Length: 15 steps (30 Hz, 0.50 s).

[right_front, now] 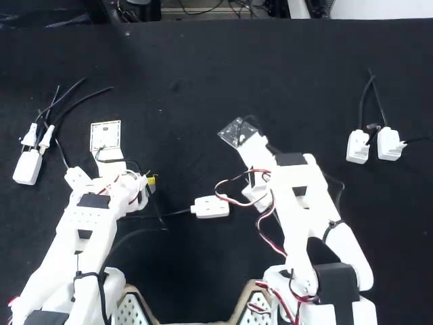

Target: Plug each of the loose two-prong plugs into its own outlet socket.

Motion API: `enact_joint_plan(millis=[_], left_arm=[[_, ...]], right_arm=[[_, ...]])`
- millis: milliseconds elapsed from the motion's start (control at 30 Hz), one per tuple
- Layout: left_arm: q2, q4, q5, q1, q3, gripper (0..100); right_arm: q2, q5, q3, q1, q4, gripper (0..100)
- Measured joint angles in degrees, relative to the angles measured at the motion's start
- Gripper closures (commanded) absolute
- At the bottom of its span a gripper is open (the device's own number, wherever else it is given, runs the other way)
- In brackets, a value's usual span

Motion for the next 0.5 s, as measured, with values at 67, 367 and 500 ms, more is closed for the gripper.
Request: enact_joint_plan(millis=[67,367,500], left_arm=[[0.0,0.0,0.0,0.0,0.0,76],[0.0,0.0,0.0,0.0,0.0,76],[0.0,0.0,0.0,0.0,0.0,76]], right_arm=[[-0.1,2.1,0.0,-0.8,0.0,78.7],[-0.3,4.5,4.0,-2.5,-6.1,78.7],[-0.3,4.5,6.3,-2.7,-9.8,78.7]])
